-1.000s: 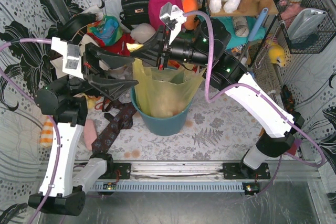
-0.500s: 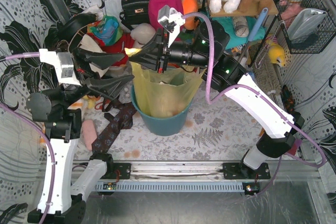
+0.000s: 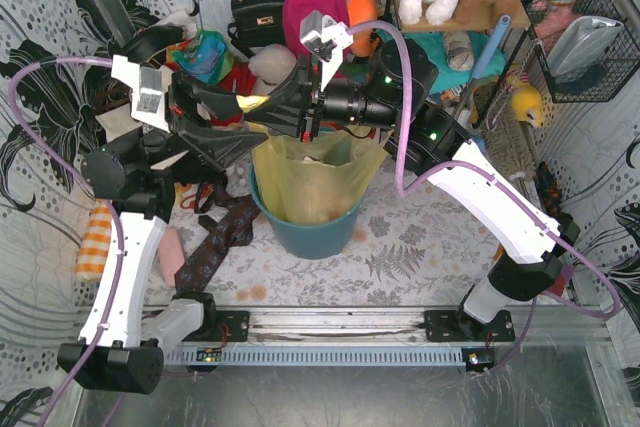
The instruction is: Tie the trash bag
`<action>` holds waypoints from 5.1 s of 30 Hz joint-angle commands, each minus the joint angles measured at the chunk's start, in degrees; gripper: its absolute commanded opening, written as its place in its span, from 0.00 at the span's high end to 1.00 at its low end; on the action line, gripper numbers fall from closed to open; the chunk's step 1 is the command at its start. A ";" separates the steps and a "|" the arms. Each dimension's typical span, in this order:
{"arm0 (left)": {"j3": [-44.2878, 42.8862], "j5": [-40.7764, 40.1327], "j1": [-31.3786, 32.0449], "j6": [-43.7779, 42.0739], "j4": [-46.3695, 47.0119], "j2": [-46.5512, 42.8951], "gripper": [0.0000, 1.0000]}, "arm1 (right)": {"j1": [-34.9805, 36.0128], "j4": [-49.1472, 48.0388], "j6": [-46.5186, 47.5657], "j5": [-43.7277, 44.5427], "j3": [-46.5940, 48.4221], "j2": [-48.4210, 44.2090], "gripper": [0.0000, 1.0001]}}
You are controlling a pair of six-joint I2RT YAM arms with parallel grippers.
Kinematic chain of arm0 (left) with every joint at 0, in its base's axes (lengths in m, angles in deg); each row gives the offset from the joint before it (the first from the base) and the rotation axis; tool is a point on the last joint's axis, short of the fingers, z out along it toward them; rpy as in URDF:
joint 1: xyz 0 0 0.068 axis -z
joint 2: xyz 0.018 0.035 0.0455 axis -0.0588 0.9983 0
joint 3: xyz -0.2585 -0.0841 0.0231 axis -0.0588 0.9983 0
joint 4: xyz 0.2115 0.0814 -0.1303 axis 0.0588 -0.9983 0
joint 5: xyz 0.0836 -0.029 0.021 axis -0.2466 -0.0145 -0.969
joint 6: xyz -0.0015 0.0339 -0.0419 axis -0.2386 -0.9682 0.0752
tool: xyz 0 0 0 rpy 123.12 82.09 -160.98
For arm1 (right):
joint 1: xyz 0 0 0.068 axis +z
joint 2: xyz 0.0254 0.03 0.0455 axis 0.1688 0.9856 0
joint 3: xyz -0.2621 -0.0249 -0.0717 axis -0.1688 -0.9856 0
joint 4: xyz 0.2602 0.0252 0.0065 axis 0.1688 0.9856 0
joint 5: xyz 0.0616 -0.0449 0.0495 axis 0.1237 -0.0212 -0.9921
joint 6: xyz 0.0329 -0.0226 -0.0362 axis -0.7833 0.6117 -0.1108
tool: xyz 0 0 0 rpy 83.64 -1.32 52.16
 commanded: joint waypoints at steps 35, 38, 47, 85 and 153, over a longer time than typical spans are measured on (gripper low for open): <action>9.64 7.69 8.88 -0.74 -2.27 -2.36 1.00 | 0.32 -3.57 -1.02 0.94 1.38 0.31 1.00; 11.25 7.29 8.88 -0.77 -2.23 -2.44 1.00 | 0.30 -3.52 -0.72 1.16 1.09 0.04 1.00; 15.54 6.27 9.03 -0.10 -0.93 -2.95 1.00 | 0.31 -4.12 -0.31 2.33 -0.21 -0.93 1.00; 14.43 3.65 9.15 -7.84 -18.91 -4.64 1.00 | 0.27 -7.28 2.30 13.91 -9.75 -8.00 0.98; 10.46 5.59 9.15 -12.43 -26.84 -4.13 1.00 | -53.53 -82.04 -58.87 -44.95 -46.05 -22.43 0.01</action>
